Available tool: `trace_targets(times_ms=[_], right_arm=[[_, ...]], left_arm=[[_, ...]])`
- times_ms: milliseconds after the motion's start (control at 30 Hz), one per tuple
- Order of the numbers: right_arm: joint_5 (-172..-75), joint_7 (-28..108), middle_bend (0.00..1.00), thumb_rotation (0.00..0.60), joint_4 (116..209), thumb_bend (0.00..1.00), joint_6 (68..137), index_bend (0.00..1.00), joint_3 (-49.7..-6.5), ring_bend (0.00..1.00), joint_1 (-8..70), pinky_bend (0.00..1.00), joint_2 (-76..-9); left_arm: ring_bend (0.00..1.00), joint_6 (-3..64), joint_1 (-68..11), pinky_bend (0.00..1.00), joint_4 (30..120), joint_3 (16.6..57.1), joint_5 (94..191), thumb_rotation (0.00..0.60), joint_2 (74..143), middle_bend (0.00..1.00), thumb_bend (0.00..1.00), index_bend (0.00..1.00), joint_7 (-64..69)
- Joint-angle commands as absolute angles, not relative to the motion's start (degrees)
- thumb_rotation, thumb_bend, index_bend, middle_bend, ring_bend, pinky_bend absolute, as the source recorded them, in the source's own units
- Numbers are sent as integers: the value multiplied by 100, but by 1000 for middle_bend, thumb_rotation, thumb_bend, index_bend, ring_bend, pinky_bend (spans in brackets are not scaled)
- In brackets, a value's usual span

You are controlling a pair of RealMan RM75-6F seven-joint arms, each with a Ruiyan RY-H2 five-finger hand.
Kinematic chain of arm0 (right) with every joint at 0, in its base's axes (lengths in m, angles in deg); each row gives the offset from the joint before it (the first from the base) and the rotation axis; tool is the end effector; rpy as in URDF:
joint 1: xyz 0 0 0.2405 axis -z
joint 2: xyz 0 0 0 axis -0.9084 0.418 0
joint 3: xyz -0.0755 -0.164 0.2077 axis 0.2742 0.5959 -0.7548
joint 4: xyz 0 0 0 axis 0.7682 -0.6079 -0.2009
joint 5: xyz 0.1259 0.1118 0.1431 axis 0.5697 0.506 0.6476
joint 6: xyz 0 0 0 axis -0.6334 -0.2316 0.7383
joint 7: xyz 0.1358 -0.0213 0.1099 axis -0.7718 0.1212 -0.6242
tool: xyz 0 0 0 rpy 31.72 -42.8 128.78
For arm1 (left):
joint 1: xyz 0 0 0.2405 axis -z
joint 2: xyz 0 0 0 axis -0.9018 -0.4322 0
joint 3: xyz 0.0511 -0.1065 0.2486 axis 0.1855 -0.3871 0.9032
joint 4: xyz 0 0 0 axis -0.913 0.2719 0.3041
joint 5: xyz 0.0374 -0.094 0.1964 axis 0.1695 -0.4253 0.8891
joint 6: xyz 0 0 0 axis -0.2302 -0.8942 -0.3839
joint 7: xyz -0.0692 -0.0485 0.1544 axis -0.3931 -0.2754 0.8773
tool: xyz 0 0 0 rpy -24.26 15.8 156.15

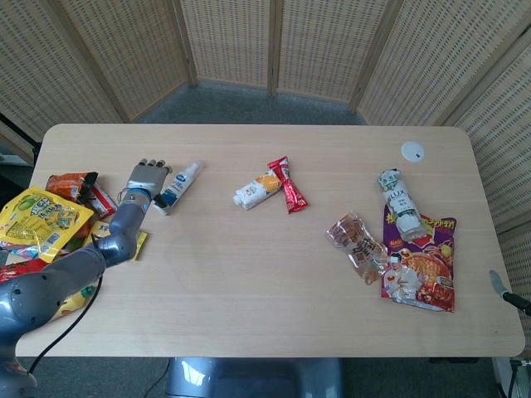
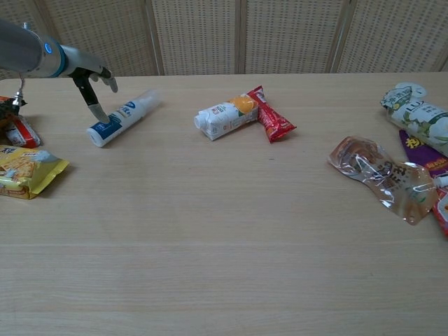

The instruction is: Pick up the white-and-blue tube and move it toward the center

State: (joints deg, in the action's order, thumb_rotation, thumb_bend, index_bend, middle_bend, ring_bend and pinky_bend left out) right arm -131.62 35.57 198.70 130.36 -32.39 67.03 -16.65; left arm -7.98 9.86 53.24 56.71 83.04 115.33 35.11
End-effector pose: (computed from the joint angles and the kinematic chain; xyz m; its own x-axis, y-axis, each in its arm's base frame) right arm -0.3124 -0.2074 0.2302 0.1066 0.2843 0.9528 -0.9724 0.2300 0.0402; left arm -0.2014 0.5408 0.0009 0.5841 0.5181 0.6248 0.7477 -0.0439 -0.6626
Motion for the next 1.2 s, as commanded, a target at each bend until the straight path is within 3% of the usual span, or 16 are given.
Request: trace_targets(times_ms=[33, 533, 1200], right_arm=[[-13172, 3494, 0, 600, 19895, 237, 13018, 49, -3233, 0, 6711, 0, -1641], [-13182, 3309, 0, 600, 19936, 236, 12968, 49, -3211, 0, 6732, 0, -1563], [-13192, 3196, 0, 600, 19951, 235, 12959, 49, -3205, 0, 6739, 0, -1526]], left_arm=[[0, -777, 967, 0, 5235, 5706, 8299, 483, 11532, 0, 86, 163, 3583], [0, -1060, 986, 0, 4197, 5599, 7940, 482, 12569, 0, 87, 168, 4121], [0, -906, 1048, 0, 4664, 5096, 8595, 484, 12587, 0, 87, 165, 4100]])
